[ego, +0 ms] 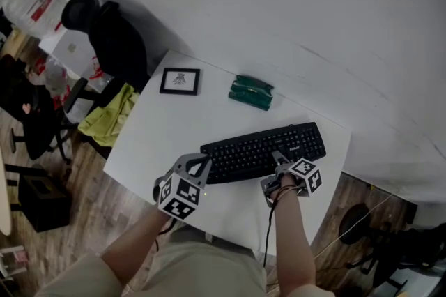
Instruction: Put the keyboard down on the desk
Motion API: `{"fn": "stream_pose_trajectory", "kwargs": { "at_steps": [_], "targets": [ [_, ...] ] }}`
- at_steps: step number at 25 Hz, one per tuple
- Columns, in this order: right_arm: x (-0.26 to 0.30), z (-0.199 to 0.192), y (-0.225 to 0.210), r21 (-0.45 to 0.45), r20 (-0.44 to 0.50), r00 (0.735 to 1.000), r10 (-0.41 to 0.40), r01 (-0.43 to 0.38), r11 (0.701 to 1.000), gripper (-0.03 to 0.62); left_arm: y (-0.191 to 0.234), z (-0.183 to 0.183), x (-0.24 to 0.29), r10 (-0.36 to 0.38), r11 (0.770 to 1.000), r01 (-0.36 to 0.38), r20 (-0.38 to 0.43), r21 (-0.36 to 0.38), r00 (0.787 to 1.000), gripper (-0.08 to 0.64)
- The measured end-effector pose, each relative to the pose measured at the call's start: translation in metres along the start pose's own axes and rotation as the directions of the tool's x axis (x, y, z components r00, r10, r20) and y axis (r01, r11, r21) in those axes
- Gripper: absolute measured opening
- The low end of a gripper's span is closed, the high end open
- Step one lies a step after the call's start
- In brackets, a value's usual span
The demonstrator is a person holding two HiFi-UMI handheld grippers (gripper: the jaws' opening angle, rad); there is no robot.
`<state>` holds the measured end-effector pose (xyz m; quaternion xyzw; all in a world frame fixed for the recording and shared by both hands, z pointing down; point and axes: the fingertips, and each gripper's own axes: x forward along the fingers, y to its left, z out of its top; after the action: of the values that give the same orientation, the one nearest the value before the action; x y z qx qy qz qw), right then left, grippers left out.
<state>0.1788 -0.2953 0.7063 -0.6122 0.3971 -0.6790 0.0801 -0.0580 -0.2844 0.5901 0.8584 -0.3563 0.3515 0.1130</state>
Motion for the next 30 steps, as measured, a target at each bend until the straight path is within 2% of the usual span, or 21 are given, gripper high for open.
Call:
{"fn": "stream_pose_trajectory", "kwargs": {
  "at_steps": [8,13,17,21,24,26,28,30],
  "targets": [
    [-0.008,-0.008,-0.023,0.003,-0.008,0.999,-0.040,0.040,0.999,0.299,-0.001,-0.005,-0.013,0.000,1.000,0.000,0.008,0.000,1.000,0.025],
    [-0.016,-0.010,-0.021,-0.027,-0.003,0.999,-0.034,0.034,0.999,0.299,0.005,-0.005,-0.019,0.010,1.000,-0.010,0.014,-0.001,1.000,0.025],
    [-0.031,-0.013,-0.003,-0.125,0.003,1.000,-0.002,0.003,0.992,0.298,0.010,0.003,-0.025,0.018,1.000,-0.018,0.034,0.003,0.999,0.025],
    [-0.051,-0.014,0.032,-0.249,-0.001,0.995,0.102,-0.099,0.963,0.284,0.013,0.016,-0.032,0.027,1.000,-0.028,0.062,0.014,0.998,0.025],
    [-0.073,-0.013,0.060,-0.348,0.005,0.984,0.176,-0.163,0.923,0.227,0.015,0.027,-0.041,0.036,0.999,-0.039,0.087,0.028,0.996,0.025],
    [-0.091,-0.014,0.080,-0.442,0.019,0.975,0.219,-0.189,0.877,0.179,0.016,0.034,-0.048,0.038,0.999,-0.041,0.107,0.031,0.994,0.025],
    [-0.109,-0.016,0.101,-0.549,0.022,0.963,0.267,-0.211,0.808,0.146,0.016,0.044,-0.057,0.019,1.000,-0.018,0.136,-0.010,0.990,0.025],
    [-0.127,-0.020,0.121,-0.647,0.017,0.948,0.317,-0.232,0.727,0.127,0.018,0.058,-0.069,0.009,0.998,0.004,0.186,-0.067,0.983,0.025]
  ]
}}
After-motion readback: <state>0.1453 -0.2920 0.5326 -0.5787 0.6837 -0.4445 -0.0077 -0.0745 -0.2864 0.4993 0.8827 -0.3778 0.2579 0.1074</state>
